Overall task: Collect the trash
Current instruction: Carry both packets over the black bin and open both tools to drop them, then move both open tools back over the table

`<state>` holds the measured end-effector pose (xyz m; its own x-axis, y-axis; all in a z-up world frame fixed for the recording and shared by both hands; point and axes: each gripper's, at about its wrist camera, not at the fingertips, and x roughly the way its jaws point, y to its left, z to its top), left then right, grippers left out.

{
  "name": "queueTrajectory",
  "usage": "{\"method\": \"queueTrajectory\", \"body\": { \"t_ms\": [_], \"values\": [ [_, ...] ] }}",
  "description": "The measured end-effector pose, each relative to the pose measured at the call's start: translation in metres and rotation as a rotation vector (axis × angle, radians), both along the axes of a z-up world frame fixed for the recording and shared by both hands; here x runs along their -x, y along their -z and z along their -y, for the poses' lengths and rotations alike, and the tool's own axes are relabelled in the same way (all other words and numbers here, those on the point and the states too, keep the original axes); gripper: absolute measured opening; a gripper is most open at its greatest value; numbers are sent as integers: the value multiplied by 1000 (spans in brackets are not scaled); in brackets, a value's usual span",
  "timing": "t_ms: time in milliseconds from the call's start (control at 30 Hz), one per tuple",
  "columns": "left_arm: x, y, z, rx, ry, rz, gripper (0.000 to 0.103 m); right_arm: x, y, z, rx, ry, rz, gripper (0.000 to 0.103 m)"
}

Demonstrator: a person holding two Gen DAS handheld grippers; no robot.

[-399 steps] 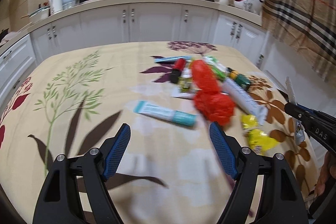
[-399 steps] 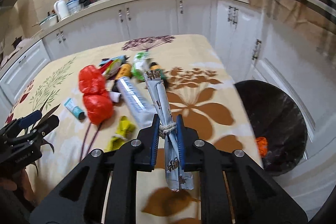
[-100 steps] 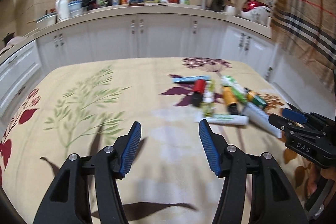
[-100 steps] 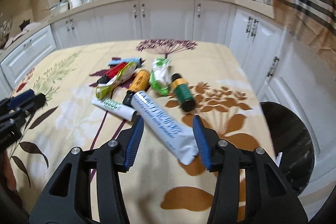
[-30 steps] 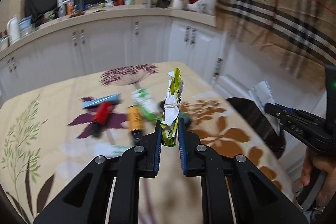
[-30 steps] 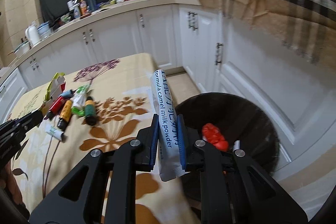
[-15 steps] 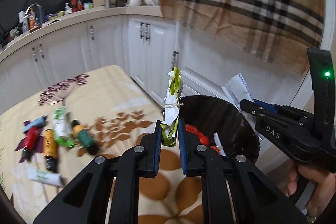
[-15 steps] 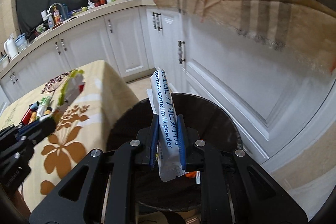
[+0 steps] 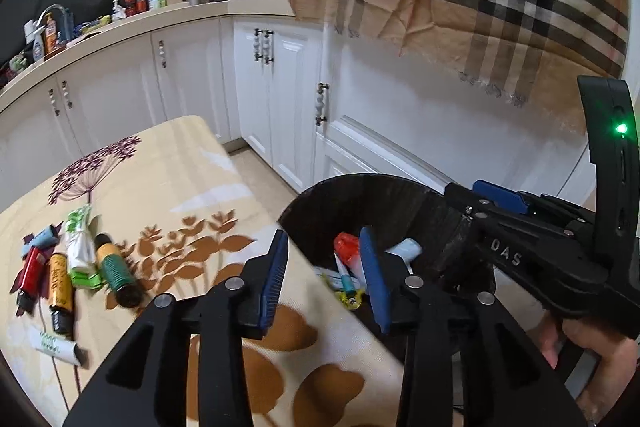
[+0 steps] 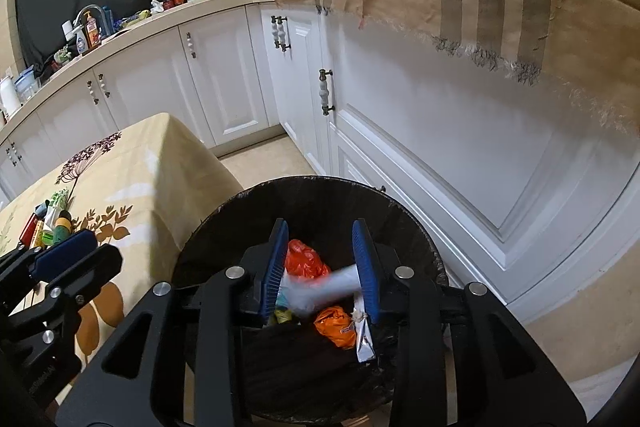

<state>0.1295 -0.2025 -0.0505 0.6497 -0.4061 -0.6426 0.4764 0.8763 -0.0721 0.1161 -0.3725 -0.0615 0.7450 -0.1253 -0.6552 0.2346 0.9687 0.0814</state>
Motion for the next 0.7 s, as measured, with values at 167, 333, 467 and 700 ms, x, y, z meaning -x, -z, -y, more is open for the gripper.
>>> {"method": "queueTrajectory", "body": {
  "t_ms": [167, 333, 467, 700],
  "values": [
    [9, -4, -36, -6, -58, 18, 46, 5, -9, -18, -6, -32, 24, 33],
    [17, -7, -86, -15, -159, 32, 50, -1, -19, -61, -31, -127, 45, 33],
    [21, -10, -139, 2, -280, 27, 54, -11, -22, -106, -37, -225, 44, 33],
    [28, -14, -224, 21, -477, 37, 59, -28, -22, -181, -30, -375, 32, 33]
  ]
}}
